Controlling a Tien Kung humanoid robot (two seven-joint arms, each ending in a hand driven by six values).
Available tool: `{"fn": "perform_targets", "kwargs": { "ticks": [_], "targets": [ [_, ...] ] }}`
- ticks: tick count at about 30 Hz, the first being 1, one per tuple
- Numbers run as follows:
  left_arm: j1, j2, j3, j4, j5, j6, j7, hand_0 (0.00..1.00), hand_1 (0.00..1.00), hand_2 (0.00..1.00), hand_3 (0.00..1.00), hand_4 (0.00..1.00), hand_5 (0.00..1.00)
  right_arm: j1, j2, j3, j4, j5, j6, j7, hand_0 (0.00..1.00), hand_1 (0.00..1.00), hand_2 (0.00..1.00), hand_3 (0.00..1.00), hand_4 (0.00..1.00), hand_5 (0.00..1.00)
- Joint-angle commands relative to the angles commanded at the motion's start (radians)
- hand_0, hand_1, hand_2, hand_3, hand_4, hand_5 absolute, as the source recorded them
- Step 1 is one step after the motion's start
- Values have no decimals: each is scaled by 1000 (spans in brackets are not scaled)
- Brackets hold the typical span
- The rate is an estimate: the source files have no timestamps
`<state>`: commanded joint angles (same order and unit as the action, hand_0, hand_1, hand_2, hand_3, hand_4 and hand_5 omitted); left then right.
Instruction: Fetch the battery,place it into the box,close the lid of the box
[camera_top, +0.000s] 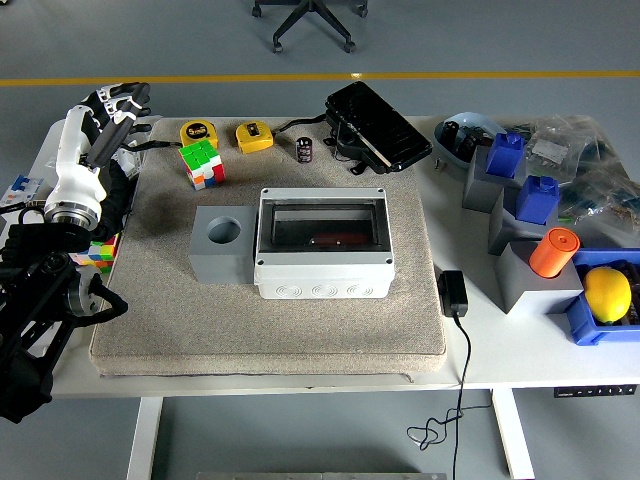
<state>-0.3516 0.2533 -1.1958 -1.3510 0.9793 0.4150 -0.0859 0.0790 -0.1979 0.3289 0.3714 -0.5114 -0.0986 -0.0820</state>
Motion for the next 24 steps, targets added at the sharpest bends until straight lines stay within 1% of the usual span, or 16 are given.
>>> {"fn": "perform_targets", "kwargs": {
  "ticks": [16,24],
  "targets": [
    [-2,-3,11,-3,-1,-1,3,507,627,624,626,973,558,0,3,-13,-3,10,1,1,622,663,672,576,943,454],
    [-1,0,11,-3,-3,-1,4,507,626,623,625,971,556,0,1,-14,-4,10,1,1,621,663,672,576,942,454]
  ]
}}
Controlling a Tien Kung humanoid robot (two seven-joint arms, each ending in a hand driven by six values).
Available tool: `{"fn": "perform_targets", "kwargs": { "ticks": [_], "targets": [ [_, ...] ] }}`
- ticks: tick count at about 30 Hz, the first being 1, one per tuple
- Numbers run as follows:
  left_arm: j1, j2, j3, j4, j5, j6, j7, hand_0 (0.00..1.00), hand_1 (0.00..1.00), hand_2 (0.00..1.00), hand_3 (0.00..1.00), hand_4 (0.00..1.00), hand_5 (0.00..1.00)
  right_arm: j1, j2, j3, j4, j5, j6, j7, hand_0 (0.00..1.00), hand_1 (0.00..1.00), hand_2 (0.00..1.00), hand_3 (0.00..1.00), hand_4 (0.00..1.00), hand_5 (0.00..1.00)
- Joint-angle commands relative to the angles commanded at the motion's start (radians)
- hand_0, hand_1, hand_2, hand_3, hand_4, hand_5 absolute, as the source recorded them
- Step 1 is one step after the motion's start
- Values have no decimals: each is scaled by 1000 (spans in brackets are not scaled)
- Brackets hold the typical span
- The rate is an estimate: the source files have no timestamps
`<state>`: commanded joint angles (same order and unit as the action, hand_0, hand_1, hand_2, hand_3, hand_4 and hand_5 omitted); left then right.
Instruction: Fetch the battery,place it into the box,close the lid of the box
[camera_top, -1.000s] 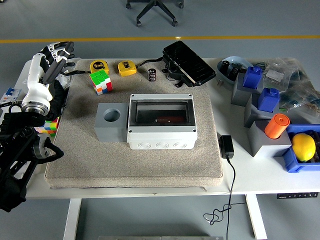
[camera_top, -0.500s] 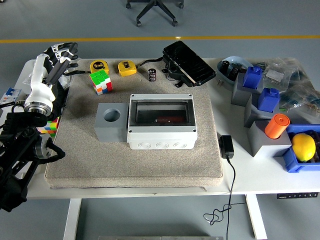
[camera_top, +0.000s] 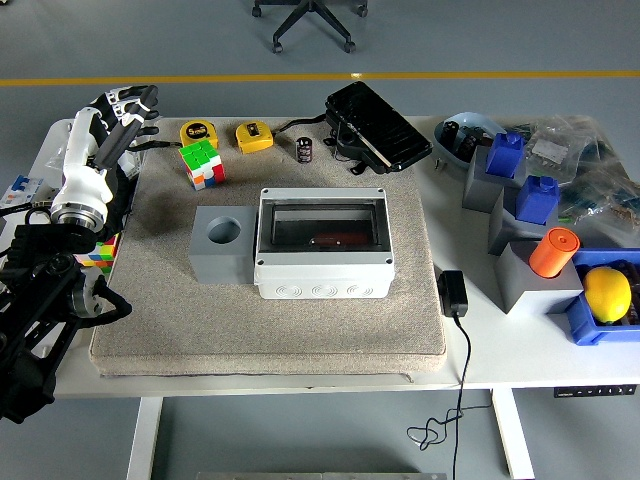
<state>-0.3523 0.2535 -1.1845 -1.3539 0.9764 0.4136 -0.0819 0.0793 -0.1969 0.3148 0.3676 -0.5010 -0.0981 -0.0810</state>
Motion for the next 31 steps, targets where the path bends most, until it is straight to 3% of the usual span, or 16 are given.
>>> {"fn": "perform_targets", "kwargs": {
  "ticks": [31],
  "targets": [
    [-10,7,27,-2,-2,-3,5,506,621,622,625,966,553,9,-8,-15,3,1,0,0,622,663,672,575,942,454]
  ]
}}
